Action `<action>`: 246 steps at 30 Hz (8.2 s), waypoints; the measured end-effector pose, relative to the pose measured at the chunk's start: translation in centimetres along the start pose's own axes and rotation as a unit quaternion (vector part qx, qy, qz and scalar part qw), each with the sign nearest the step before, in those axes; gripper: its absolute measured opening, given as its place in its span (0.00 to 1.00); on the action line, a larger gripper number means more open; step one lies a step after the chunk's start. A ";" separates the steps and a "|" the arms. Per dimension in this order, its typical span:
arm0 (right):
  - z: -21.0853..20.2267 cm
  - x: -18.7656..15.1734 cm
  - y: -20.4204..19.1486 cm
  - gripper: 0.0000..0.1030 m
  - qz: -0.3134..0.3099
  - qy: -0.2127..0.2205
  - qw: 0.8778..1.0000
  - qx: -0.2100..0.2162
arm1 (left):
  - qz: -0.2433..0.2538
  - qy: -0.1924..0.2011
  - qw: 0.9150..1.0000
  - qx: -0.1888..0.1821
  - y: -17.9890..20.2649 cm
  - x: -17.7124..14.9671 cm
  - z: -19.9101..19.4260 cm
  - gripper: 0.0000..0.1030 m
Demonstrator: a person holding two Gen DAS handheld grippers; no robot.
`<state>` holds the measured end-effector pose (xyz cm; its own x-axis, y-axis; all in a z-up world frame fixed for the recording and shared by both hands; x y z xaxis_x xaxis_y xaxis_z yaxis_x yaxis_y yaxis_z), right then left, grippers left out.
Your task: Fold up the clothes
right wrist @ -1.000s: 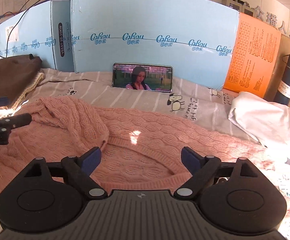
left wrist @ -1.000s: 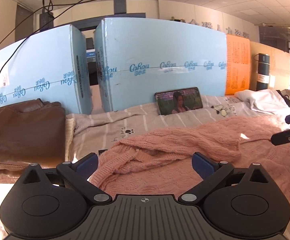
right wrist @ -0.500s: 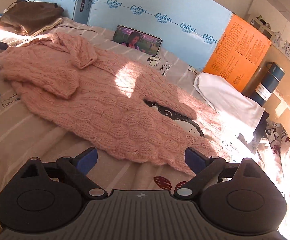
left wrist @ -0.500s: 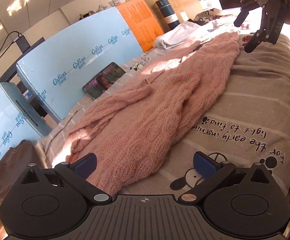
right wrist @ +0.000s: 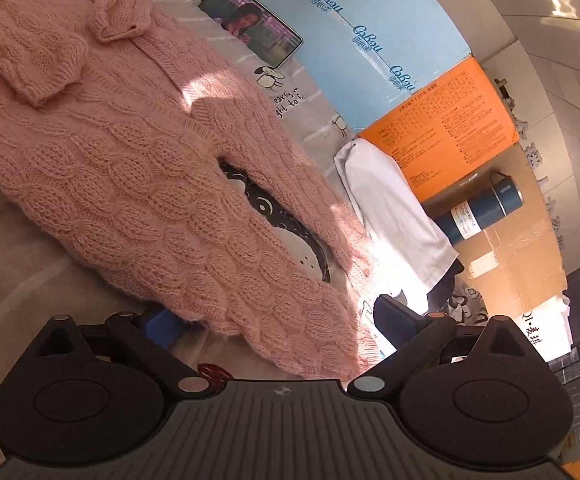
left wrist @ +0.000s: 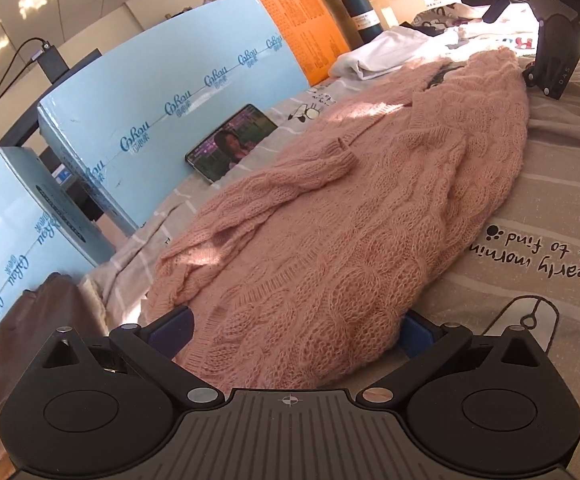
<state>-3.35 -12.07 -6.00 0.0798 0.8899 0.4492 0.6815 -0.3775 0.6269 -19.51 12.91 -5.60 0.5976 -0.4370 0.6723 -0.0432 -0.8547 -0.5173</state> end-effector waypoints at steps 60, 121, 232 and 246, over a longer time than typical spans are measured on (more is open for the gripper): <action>11.6 -3.4 15.3 0.14 0.457 0.036 0.877 0.142 | -0.357 0.050 0.931 0.052 -10.9 5.3 8.9 0.88; 2.0 -1.2 15.9 0.16 0.598 0.239 0.762 -0.064 | -0.412 0.004 0.904 0.113 -12.3 0.9 9.7 0.97; -2.1 22.9 -11.9 0.38 0.229 0.229 0.898 0.297 | -0.518 0.075 0.852 -0.027 -11.9 2.2 7.4 0.98; -6.2 17.6 -1.9 0.70 0.350 0.264 0.852 0.285 | -0.544 0.103 0.827 -0.099 -11.1 3.0 7.2 0.98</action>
<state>-7.74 2.69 4.67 0.3759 0.2010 0.9046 0.8564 -0.4481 -0.2563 -11.45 23.09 -1.70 0.2216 0.5994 0.7691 0.2877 -0.7938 0.5358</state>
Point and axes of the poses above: each gripper's, at about its wrist camera, not at the fingertips, and z roughly the way its jaws point, y to its right, x to its top, the point moved 10 cm from there along z, roughly the way its jaws point, and after that the axes turned 4 degrees about x, right-handed, at the moved point
